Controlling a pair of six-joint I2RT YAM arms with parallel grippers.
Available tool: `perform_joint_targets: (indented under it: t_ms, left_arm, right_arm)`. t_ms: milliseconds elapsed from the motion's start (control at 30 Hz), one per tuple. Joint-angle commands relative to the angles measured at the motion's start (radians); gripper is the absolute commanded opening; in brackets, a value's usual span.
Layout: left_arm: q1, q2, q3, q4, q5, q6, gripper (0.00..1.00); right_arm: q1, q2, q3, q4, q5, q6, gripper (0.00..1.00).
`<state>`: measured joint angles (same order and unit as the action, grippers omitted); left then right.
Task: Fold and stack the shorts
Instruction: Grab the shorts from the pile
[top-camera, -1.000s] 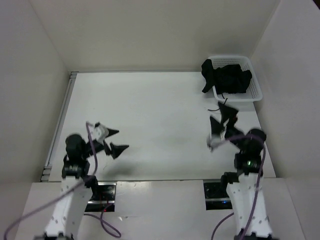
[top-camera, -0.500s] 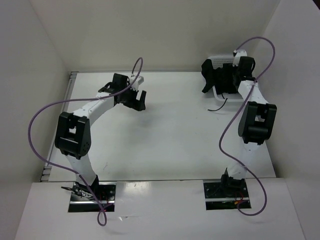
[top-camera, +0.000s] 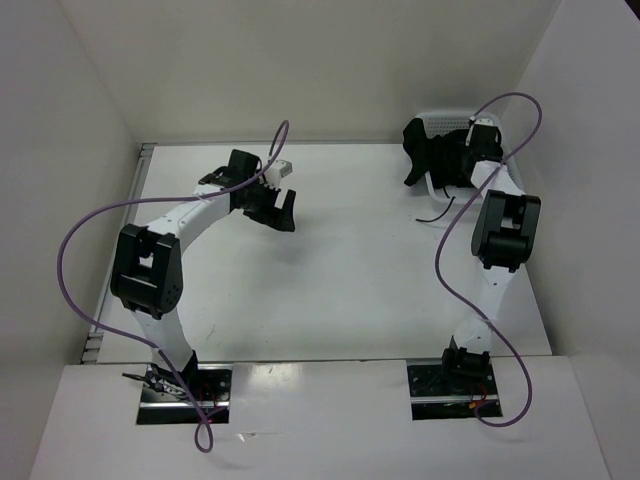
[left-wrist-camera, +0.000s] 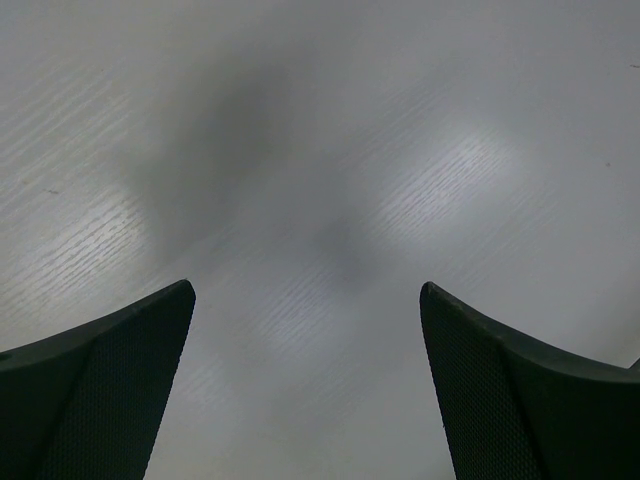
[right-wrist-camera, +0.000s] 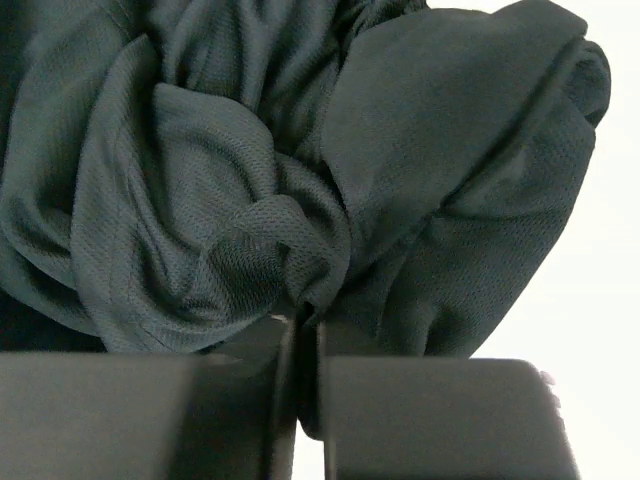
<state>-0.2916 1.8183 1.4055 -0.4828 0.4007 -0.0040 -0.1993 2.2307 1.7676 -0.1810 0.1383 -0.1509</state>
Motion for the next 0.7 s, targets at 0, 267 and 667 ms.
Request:
perform_joint_targets:
  t_ms: [0, 267, 667]
  left_arm:
    - [0.000, 0.012, 0.018, 0.004, -0.008, 0.004, 1.00]
    - [0.000, -0.019, 0.038, 0.024, -0.026, 0.004, 1.00]
    - [0.132, -0.249, 0.007, 0.095, -0.053, 0.004, 1.00]
  right_arm:
    - [0.003, 0.007, 0.064, 0.020, 0.032, 0.045, 0.00]
    - [0.060, -0.211, 0.251, 0.038, 0.036, -0.009, 0.00]
    - [0.405, -0.393, 0.838, -0.077, -0.098, -0.058, 0.00]
